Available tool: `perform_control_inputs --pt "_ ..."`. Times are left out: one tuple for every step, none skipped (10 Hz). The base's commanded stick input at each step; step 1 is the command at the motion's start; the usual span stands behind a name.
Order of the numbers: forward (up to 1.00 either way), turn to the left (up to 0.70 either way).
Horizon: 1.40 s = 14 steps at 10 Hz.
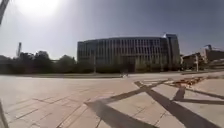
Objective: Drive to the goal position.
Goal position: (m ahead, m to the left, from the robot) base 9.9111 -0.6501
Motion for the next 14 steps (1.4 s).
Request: perform_control_inputs --pt "0.7 0.0" --pt "0.7 0.0" --pt "0.7 0.0" --pt "0.7 0.0" --pt "0.7 0.0" --pt "0.7 0.0" --pt "0.7 0.0" --pt "0.7 0.0" --pt "0.7 0.0" --pt "0.7 0.0" --pt "0.7 0.0" --pt "0.7 0.0" --pt "0.7 0.0" --pt "0.7 0.0"
